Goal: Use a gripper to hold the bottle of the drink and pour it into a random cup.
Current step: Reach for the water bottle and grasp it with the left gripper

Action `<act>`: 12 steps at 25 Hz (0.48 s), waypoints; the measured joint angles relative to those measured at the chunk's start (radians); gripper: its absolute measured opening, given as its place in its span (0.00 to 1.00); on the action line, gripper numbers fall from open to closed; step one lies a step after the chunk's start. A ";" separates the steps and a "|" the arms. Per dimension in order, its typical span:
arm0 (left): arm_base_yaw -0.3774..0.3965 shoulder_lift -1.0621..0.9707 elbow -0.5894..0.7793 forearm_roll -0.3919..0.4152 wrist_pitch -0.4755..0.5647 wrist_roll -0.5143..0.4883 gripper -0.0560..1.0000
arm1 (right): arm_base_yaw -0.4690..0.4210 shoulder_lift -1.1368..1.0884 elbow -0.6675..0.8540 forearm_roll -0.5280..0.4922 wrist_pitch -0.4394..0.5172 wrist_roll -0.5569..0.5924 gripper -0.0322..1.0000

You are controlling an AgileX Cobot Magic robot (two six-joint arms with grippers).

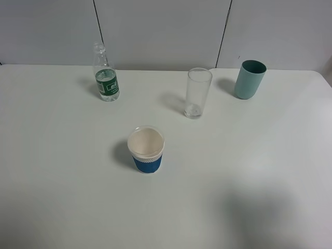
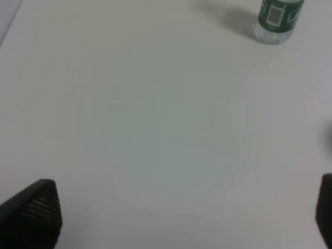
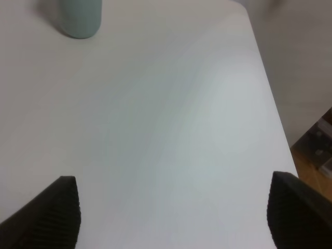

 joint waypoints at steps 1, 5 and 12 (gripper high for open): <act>0.000 0.000 0.000 0.000 0.000 0.000 1.00 | 0.000 0.000 0.000 0.000 0.000 0.000 0.75; 0.000 0.000 0.000 0.000 0.000 0.000 1.00 | 0.000 0.000 0.000 0.000 0.000 0.000 0.75; 0.000 0.000 0.000 0.000 0.000 0.000 1.00 | 0.000 0.000 0.000 0.000 0.000 0.000 0.75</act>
